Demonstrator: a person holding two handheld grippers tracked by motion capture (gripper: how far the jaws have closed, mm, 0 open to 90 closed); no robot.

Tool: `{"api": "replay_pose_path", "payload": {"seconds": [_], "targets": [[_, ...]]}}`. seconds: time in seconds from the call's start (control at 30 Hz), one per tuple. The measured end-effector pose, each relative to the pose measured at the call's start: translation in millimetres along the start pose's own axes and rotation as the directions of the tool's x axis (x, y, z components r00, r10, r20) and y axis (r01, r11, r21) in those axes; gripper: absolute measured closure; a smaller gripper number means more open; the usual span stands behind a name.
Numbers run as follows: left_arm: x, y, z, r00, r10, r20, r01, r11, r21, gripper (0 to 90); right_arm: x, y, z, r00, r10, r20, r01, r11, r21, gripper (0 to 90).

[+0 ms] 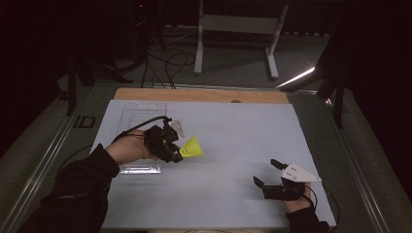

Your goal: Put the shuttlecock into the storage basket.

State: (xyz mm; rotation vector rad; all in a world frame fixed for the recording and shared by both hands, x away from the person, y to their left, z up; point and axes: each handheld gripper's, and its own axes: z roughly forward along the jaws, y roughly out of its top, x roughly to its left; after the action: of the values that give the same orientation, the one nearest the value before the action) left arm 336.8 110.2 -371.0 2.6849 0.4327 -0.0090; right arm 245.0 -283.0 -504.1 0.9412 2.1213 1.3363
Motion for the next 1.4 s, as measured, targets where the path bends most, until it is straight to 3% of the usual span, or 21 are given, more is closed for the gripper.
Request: {"api": "replay_pose_path", "payload": {"seconds": [0.4,0.8,1.1,1.4], "targets": [[6.8,-11.0,-24.6,0.9989,-0.016,-0.044,0.015,0.9995,-0.027,65.2,1.1,-0.1,0.5,1.0000,-0.006,-0.004,0.006,1.000,0.008,10.0],[13.7,-29.3,-49.5,0.9942,-0.062,-0.088,0.057,0.9965,-0.060,65.1,1.9,0.5,0.0,0.9998,-0.013,-0.016,0.013,1.000,-0.002,9.9],[18.6,-49.5,-72.1,0.9846,-0.106,-0.139,0.095,0.9919,-0.085,65.1,2.0,0.6,0.2,0.9998,-0.013,-0.018,0.013,1.000,-0.004,9.9],[25.3,-72.6,-81.1,0.9734,-0.166,-0.157,0.151,0.9831,-0.103,65.1,2.3,0.6,0.2,0.9998,-0.011,-0.018,0.011,1.000,-0.001,9.9]]}}
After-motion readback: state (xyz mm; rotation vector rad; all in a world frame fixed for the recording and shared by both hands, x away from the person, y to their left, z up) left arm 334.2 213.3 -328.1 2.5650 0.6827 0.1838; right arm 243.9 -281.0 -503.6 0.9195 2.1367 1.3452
